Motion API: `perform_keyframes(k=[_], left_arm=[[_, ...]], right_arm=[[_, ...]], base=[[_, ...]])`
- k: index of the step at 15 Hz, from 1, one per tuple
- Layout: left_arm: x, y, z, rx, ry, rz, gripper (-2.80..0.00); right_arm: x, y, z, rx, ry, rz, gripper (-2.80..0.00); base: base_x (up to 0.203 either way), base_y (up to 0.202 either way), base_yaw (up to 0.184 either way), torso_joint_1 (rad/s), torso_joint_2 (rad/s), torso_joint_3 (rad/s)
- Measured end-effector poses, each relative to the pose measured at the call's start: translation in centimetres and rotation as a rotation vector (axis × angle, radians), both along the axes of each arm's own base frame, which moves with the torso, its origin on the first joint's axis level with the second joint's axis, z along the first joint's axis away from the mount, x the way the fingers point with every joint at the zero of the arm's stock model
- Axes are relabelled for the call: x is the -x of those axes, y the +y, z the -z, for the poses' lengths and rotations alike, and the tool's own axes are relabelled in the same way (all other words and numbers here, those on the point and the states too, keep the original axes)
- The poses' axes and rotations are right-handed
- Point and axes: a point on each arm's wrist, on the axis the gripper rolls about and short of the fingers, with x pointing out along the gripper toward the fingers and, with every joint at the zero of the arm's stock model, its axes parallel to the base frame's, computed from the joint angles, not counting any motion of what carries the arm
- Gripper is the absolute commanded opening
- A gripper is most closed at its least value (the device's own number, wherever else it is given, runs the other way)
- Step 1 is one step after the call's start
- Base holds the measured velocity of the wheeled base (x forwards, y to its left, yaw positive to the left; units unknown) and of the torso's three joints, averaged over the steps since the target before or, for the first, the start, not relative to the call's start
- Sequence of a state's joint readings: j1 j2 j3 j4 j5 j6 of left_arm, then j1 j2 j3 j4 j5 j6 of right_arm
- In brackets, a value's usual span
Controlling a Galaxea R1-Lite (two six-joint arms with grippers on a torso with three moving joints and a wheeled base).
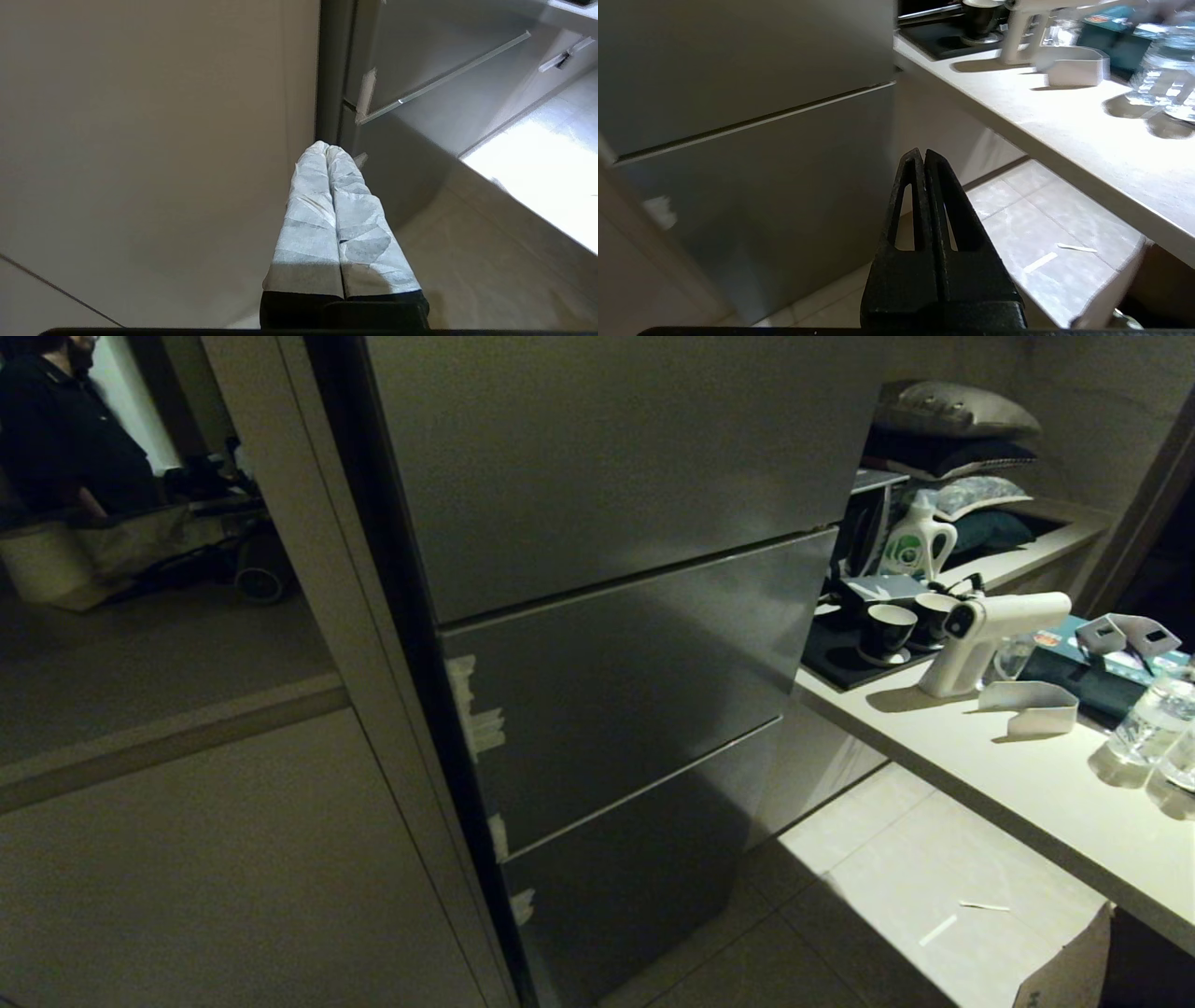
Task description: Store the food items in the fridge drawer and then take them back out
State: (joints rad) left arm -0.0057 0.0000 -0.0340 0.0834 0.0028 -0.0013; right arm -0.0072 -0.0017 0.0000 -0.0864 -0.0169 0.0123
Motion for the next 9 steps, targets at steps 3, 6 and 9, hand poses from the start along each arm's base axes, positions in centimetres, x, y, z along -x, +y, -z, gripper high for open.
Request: perform_keyframes(k=[3, 6, 9], left_arm=[[0.00, 0.00, 0.00, 0.000, 0.000, 0.000, -2.80], [0.00, 0.00, 0.01, 0.000, 0.001, 0.000, -2.80], [0.00, 0.00, 0.01, 0.000, 0.001, 0.000, -2.80]], right_arm=[[0.00, 0.00, 0.01, 0.000, 0.001, 0.000, -2.80], [0.00, 0.00, 0.00, -0.001, 0.000, -0.001, -2.80], [0.00, 0.00, 0.00, -0.001, 0.000, 0.000, -2.80]], base=[[0.000, 0.000, 0.000, 0.000, 0.00, 0.000], [0.070, 0.000, -0.001, -0.003, 0.00, 0.000], [0.196, 0.000, -0.001, 0.013, 0.01, 0.005]])
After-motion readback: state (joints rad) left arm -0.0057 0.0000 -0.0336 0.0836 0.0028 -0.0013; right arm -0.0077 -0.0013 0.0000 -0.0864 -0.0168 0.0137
